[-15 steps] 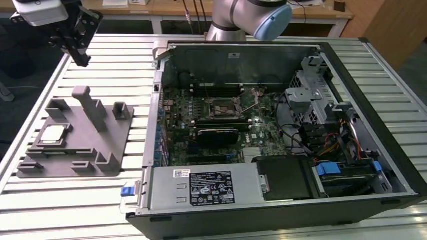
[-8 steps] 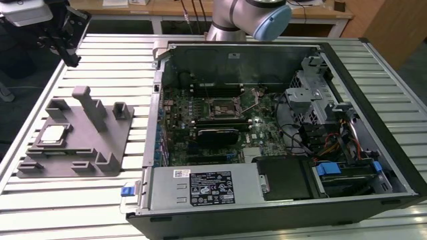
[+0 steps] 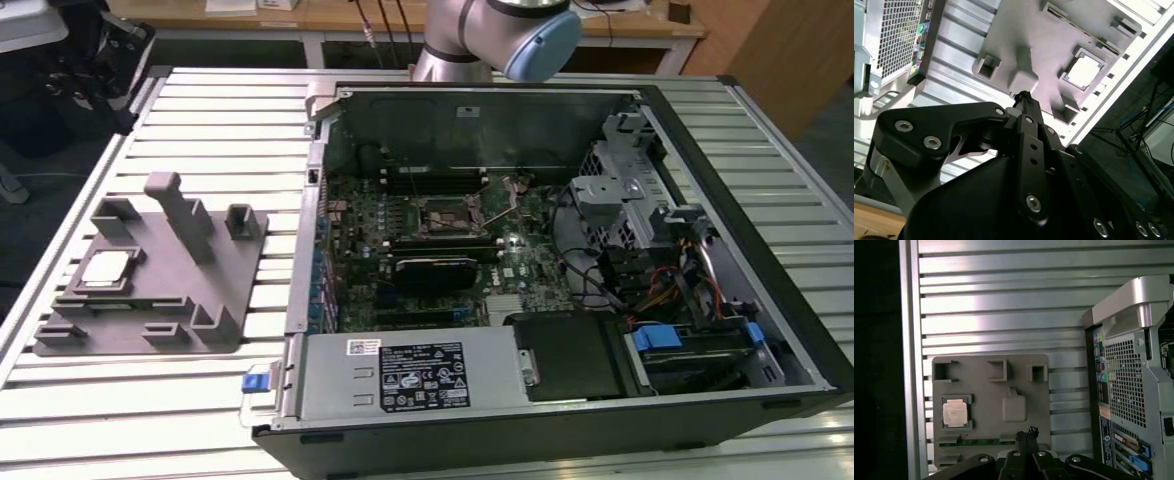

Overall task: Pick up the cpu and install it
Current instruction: 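Reach for the cpu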

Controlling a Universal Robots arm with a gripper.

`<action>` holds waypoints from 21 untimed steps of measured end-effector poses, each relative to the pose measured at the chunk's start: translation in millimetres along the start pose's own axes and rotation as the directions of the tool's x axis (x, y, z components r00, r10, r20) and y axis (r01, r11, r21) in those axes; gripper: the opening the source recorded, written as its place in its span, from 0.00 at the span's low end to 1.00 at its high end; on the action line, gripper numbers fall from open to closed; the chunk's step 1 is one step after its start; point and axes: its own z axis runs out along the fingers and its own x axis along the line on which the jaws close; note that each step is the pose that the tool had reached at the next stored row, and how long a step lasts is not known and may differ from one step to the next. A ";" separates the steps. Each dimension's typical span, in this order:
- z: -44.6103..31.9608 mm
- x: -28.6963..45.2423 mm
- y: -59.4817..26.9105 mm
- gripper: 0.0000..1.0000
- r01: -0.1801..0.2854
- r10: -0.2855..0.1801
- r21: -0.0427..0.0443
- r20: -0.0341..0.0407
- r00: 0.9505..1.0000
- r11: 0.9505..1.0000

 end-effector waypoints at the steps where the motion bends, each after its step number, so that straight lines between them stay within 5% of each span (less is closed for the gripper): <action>1: 0.0 2.6 -0.2 0.11 0.000 0.000 0.000 0.000 1.000 1.000; 21: 18.5 29.1 -6.0 0.11 0.000 0.000 0.000 0.000 1.000 1.000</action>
